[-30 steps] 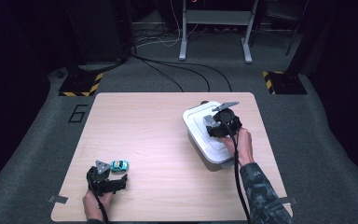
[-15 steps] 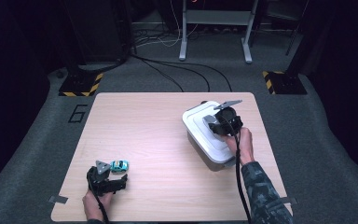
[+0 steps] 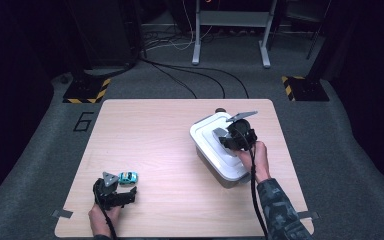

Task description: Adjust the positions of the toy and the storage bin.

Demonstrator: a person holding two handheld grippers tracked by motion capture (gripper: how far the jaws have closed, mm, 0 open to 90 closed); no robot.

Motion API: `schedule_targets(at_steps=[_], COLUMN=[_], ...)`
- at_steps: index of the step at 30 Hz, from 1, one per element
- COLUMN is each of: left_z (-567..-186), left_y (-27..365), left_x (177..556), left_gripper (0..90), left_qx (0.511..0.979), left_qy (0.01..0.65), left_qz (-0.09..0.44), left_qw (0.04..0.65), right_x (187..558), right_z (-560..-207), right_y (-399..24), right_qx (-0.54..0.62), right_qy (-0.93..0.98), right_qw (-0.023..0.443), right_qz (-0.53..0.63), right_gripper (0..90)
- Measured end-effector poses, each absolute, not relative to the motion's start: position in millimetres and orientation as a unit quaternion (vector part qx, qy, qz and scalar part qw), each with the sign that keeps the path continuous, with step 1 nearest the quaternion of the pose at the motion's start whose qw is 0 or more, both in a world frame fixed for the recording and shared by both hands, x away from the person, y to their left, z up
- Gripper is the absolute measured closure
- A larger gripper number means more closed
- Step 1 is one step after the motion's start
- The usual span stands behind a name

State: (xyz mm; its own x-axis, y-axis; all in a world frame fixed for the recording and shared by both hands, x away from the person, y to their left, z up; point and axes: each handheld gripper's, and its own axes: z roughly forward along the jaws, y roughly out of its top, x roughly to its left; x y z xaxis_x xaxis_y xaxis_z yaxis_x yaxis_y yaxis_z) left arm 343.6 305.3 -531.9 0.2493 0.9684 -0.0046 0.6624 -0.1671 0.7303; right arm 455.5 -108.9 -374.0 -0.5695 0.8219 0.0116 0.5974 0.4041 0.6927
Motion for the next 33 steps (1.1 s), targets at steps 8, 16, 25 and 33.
schedule_targets(at_steps=[8,16,25,33], left_z=[-531.9,-532.0,-532.1,-532.2], left_y=[305.2,305.2,305.2,304.9], left_x=[343.6,343.6,343.6,343.6], left_gripper=[3.1,3.1,3.1,3.1], left_qx=[0.724,0.724,0.724,0.722], left_qy=[0.563,0.563,0.563,0.564], left_qz=[0.242,0.243,0.243,0.242], left_qw=[0.316,0.316,0.317,0.318], right_x=[446.7,437.4,428.5,421.6], right_z=[-374.6,-375.1,-375.5,-376.0], right_y=[-100.3,-88.5,-78.6,-71.9], right_qx=[0.422,0.415,0.404,0.397], right_qy=[0.825,0.828,0.833,0.835], right_qw=[0.164,0.158,0.151,0.143], right_qz=[0.338,0.343,0.346,0.352], right_gripper=[66.8,66.8,66.8,66.9])
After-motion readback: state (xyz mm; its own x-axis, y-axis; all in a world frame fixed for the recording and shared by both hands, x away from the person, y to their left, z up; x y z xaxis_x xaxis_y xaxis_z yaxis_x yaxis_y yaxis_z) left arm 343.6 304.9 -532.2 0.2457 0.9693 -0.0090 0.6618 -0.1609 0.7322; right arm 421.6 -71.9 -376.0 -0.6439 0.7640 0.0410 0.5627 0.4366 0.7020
